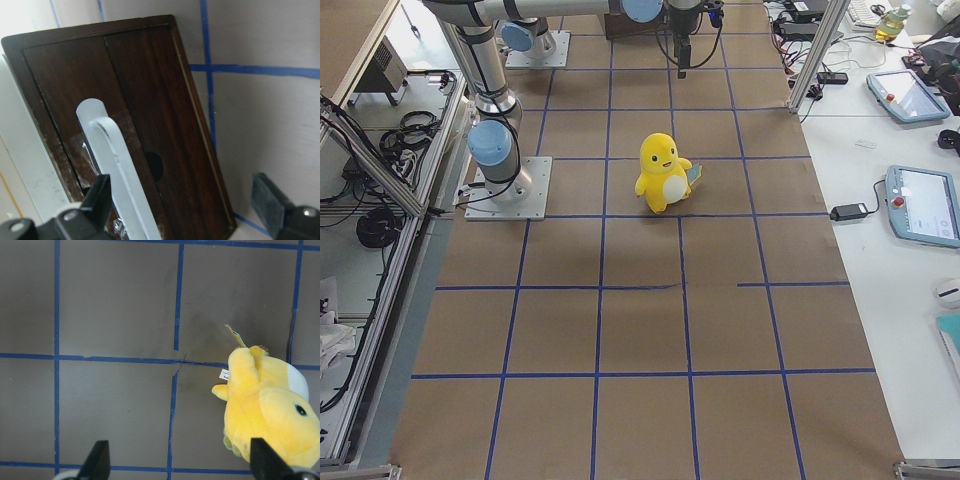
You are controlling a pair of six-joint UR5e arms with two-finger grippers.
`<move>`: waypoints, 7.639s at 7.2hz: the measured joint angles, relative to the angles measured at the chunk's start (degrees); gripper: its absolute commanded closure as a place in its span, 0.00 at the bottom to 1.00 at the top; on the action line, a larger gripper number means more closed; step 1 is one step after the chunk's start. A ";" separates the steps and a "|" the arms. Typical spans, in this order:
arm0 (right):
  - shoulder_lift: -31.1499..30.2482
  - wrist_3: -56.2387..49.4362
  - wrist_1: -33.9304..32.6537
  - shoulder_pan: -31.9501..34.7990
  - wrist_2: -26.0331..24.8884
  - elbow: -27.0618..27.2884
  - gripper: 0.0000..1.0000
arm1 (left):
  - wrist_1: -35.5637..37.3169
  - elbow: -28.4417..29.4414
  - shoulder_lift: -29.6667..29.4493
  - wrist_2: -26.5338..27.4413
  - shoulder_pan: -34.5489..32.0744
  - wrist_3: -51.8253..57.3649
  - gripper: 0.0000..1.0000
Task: Pull drawer sideways
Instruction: 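Move the left gripper down to the white drawer handle, then close the left gripper around the white bar handle, then tighten the left gripper's hold on the handle, then pull the handle with the left gripper, sliding the drawer out of the cabinet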
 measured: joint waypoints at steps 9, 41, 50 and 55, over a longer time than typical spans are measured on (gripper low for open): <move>-0.03 0.00 0.00 0.00 0.00 0.00 0.00 | -1.29 -9.80 0.08 14.33 1.84 -1.48 0.14; -0.01 0.00 0.00 0.00 0.00 0.00 0.00 | 0.01 -10.47 -0.17 14.88 0.94 -1.01 0.77; -0.03 -0.01 0.00 0.00 0.00 0.00 0.00 | -0.14 -7.45 -0.33 10.29 -6.65 -1.18 0.77; -0.03 0.00 0.00 0.00 0.00 0.00 0.00 | -0.34 -6.02 -0.41 10.06 -8.60 -0.96 0.77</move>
